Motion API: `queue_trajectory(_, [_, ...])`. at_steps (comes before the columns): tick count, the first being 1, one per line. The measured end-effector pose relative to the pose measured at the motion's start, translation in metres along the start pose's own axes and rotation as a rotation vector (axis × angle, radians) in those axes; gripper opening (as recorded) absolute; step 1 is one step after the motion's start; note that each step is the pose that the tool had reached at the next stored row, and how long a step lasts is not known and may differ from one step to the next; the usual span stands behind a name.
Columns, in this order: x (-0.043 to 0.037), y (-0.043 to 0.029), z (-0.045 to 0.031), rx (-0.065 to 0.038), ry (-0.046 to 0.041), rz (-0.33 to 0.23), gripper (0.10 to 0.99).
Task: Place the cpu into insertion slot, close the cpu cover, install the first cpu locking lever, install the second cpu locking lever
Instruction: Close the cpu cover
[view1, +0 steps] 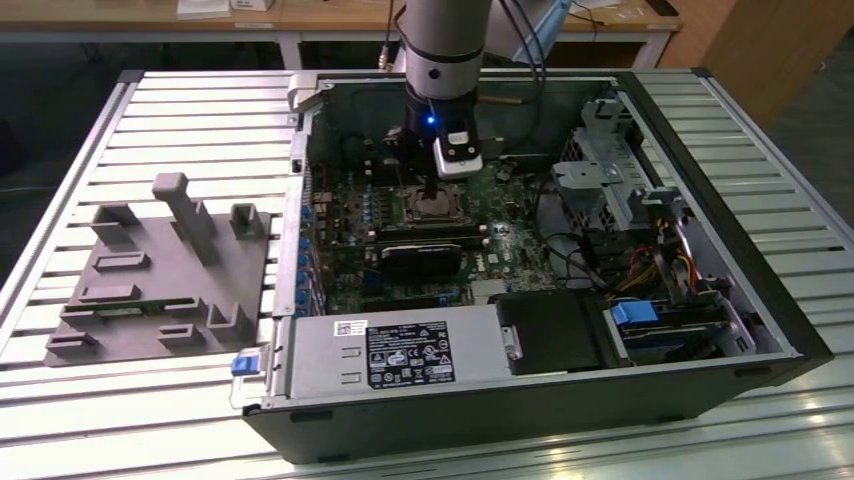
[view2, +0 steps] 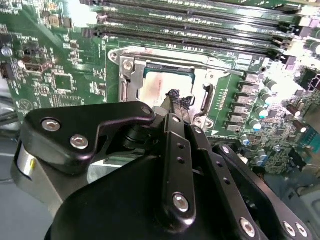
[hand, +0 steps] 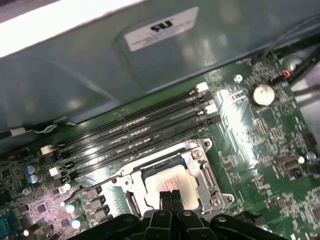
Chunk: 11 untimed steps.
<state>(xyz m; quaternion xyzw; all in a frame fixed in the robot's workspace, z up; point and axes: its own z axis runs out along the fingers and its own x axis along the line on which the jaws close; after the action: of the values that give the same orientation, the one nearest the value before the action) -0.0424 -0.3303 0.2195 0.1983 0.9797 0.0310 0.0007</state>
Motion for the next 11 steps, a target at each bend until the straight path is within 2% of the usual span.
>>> queue_trajectory(3, [0.0000, 0.0000, 0.0005, -0.010, 0.0065, -0.034, 0.102])
queue_trajectory(5, [0.0000, -0.0001, 0.0006, -0.012, 0.0066, -0.056, 0.102])
queue_trajectory(11, [0.0007, -0.0012, 0.0006, -0.025, -0.0275, -0.085, 0.102])
